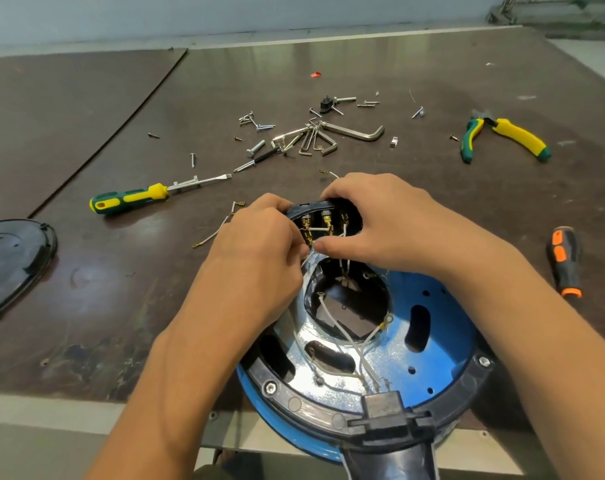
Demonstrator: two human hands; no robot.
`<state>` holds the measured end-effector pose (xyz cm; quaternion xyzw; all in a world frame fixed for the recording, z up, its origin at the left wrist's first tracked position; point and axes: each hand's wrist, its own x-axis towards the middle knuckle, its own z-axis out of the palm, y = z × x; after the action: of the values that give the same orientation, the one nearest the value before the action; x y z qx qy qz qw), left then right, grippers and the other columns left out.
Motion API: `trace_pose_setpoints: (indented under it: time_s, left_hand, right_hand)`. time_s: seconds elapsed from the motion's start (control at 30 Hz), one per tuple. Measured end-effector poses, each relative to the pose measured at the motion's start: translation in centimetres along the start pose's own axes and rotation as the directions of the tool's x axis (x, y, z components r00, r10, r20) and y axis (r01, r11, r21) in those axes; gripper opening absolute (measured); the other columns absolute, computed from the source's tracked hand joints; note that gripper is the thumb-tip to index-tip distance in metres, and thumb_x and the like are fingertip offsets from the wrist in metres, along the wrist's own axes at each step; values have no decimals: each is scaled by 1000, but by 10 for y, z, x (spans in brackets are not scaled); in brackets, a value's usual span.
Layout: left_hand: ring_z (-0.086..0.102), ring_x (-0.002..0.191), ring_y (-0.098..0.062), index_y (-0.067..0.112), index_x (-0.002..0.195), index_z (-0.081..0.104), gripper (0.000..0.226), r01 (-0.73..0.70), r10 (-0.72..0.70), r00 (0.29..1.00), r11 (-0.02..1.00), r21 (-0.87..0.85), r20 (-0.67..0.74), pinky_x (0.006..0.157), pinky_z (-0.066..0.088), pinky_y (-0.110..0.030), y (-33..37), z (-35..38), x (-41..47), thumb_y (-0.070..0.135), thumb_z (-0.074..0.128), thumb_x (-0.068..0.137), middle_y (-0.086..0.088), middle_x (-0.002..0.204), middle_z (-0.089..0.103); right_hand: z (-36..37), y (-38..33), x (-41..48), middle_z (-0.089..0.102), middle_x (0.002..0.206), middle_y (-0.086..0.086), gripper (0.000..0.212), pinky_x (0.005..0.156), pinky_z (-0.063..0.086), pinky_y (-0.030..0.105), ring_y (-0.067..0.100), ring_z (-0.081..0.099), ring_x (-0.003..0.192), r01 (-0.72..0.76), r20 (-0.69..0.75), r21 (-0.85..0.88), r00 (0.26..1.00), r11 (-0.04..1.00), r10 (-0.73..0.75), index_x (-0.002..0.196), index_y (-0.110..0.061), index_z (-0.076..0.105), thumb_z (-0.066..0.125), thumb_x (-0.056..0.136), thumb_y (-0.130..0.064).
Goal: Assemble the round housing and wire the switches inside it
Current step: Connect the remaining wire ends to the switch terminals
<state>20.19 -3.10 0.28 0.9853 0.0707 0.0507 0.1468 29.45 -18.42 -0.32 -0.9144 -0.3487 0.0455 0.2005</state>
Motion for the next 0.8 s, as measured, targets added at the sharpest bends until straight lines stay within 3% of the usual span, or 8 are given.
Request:
trace_pose_setpoints:
  time_s: [0.17,0.3,0.47,0.63,0.8]
  left_hand:
    - [52,122,-17,26,94,79,17,26,-27,999,999,-39,-19,101,44,-39,0,-2,0,33,63,92,8,136,55]
    - [51,126,-23,26,90,79,20,58,-58,998,998,-36,-1,102,45,-44,1,-4,2,37,63,91,7,138,57]
    - [62,109,-20,23,87,81,24,90,-92,995,995,-36,-44,91,53,-39,3,-6,3,40,64,88,-1,116,71]
    - [64,108,-16,20,83,81,22,87,-95,992,992,-95,-81,88,55,-39,3,-6,1,36,66,87,-3,96,74]
    - [64,103,-22,19,82,80,21,87,-96,992,990,-111,-84,89,53,-41,1,-5,1,34,66,87,-5,98,73]
  right_hand:
    - [0,1,0,59,107,-14,47,74,38,32,9,54,96,11,-13,-2,1000,1000,-11,120,-35,57,67,81,-59]
    - [2,0,0,59,122,-13,56,82,45,36,11,54,112,38,-17,-16,999,999,-38,134,-40,49,66,84,-58]
    - [4,-3,0,48,103,-14,54,84,46,39,10,47,96,67,-40,-63,997,996,-70,134,-41,51,64,85,-59]
    - [7,-2,-2,55,107,-9,54,85,45,42,18,53,104,71,-68,-106,995,992,-79,132,-41,51,61,84,-64]
    - [10,-2,-1,52,108,-11,49,84,40,42,19,49,107,91,-87,-134,991,987,-104,133,-39,51,57,90,-60]
